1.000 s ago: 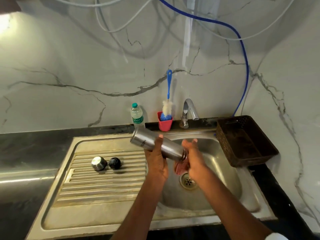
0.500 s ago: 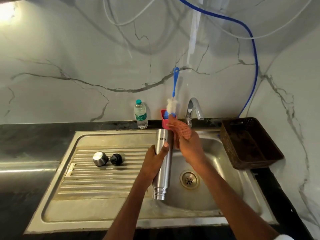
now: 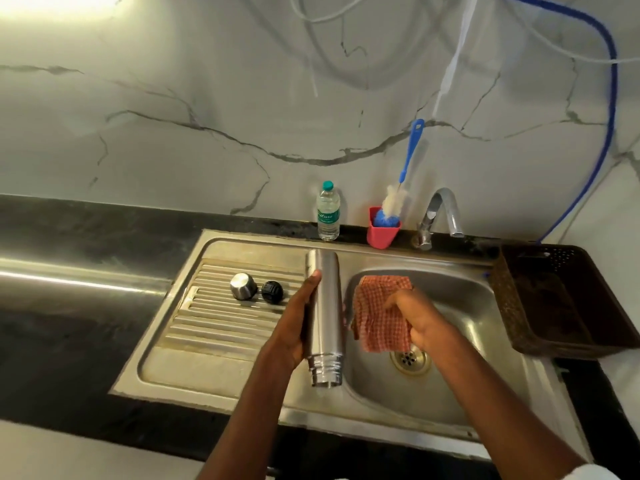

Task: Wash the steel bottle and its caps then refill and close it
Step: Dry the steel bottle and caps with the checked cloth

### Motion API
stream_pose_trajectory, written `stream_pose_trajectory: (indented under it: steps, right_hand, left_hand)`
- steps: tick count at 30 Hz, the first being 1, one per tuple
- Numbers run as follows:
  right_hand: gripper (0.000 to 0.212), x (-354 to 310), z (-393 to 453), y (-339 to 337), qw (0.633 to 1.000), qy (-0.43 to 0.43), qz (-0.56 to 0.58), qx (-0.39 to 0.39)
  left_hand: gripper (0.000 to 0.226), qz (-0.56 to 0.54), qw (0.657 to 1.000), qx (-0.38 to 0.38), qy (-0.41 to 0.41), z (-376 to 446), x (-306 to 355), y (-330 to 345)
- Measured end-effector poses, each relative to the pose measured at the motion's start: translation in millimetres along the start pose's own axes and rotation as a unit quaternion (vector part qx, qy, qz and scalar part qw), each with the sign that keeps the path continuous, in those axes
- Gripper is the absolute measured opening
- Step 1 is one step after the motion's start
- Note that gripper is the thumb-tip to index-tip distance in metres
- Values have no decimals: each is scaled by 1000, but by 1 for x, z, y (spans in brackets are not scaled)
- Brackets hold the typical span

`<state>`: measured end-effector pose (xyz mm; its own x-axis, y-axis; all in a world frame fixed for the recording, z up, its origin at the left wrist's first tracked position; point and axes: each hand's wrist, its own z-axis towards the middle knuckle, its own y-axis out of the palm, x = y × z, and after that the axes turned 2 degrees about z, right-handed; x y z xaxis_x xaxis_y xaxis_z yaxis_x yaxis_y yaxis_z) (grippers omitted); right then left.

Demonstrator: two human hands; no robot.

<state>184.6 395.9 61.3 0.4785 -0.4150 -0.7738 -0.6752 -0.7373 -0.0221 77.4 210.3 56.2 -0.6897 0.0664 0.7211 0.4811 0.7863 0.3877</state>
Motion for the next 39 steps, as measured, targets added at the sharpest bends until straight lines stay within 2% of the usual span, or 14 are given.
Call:
stream_pose_trajectory:
  steps: [4, 9, 11, 14, 15, 17, 20, 23, 25, 29, 35, 39]
  right_hand:
    - [21, 16, -8, 28, 997, 34, 53, -45]
    - [32, 32, -18, 76, 990, -117, -29, -68]
    - [44, 35, -19, 100, 975, -175, -55, -122]
    - [56, 36, -15, 135, 935, -248, -137, -213]
    - [61, 35, -15, 147, 921, -261, -158, -241]
    - [65, 37, -15, 175, 903, -278, -169, -281]
    - [60, 41, -11, 209, 891, -287, -166, -310]
    - [48, 46, -5, 234, 886, -280, -179, -324]
    - [37, 49, -2, 251, 888, -276, -186, -317]
    - [22, 52, 0, 282, 904, -256, -163, -301]
    - [22, 54, 7, 312, 918, -238, -140, -283]
    - [33, 61, 8, 316, 921, -233, -146, -278]
  left_hand:
    - [85, -97, 993, 59, 36, -1, -1, -31]
    - [78, -92, 982, 164, 10, -10, 0, -72]
    - [75, -111, 975, 194, -1, -18, 0, -97]
    - [48, -135, 967, 207, -52, -38, 11, -121]
    - [46, -151, 964, 206, -72, -40, 12, -131]
    - [50, -153, 961, 208, -101, -45, 15, -151]
    - [60, -119, 958, 222, -135, -51, 18, -177]
    - [96, -108, 947, 260, -156, -56, 27, -195]
    - [107, -115, 944, 280, -130, -56, 33, -204]
    - [91, -120, 942, 312, -36, -48, 42, -214]
    - [92, -120, 942, 309, 42, -36, 45, -240]
    - [86, -145, 934, 318, 77, -33, 39, -248]
